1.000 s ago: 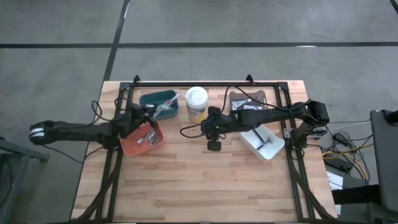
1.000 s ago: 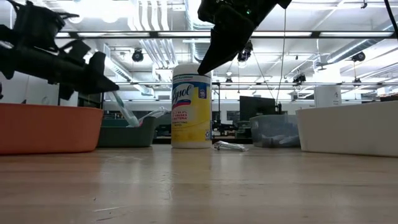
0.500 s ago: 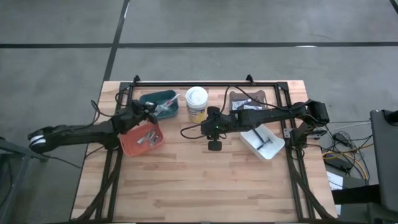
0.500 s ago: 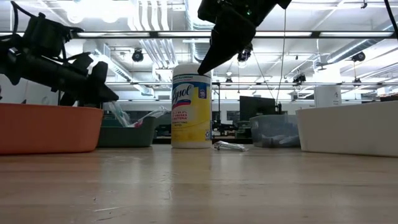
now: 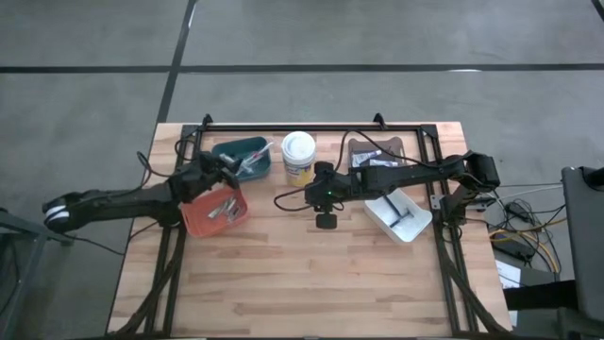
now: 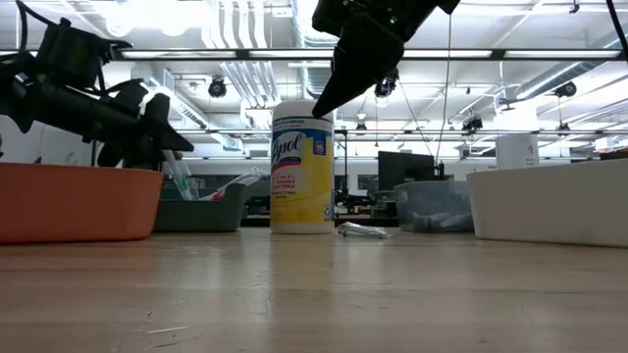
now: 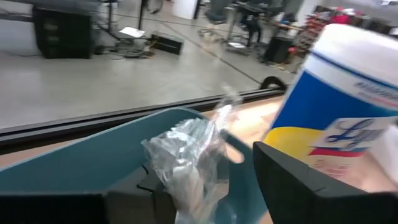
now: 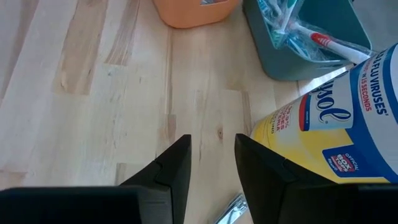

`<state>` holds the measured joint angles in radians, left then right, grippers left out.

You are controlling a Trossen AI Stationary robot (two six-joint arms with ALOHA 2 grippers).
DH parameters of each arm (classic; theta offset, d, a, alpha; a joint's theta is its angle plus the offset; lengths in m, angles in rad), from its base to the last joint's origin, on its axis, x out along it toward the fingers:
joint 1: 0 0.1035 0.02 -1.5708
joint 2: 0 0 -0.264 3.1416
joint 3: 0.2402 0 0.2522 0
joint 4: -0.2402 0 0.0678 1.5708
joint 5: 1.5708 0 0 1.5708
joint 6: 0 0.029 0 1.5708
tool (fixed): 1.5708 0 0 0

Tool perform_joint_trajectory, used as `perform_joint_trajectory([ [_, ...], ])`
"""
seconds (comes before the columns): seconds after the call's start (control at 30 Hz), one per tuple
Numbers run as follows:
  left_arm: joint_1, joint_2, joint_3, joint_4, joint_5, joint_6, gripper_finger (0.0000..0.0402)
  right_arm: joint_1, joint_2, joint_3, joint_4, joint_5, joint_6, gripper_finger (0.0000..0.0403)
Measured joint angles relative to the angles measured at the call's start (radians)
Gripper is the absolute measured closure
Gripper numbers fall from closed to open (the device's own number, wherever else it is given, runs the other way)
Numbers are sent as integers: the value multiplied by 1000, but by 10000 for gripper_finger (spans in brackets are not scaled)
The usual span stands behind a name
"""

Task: Pick & Place Travel size toiletries
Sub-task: Put the green toothbrush into the blue bin, then put the nail cutter into the orange bin

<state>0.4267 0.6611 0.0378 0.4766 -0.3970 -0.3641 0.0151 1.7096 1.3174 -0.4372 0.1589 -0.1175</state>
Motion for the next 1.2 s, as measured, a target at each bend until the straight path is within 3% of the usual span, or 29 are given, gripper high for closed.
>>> perform_joint_trajectory([
  [0.33,0,-43,19,1,187,64,197,0,0,0,-31,0,-17,291],
  [0.67,0,-99,20,4,254,94,197,0,-1,-2,-55,1,-119,286],
  [0.87,-8,-115,20,51,389,110,197,-1,-13,71,-295,101,-42,300],
  [1.2,-80,-116,20,99,440,160,197,-1,-80,159,-634,54,1,307],
])
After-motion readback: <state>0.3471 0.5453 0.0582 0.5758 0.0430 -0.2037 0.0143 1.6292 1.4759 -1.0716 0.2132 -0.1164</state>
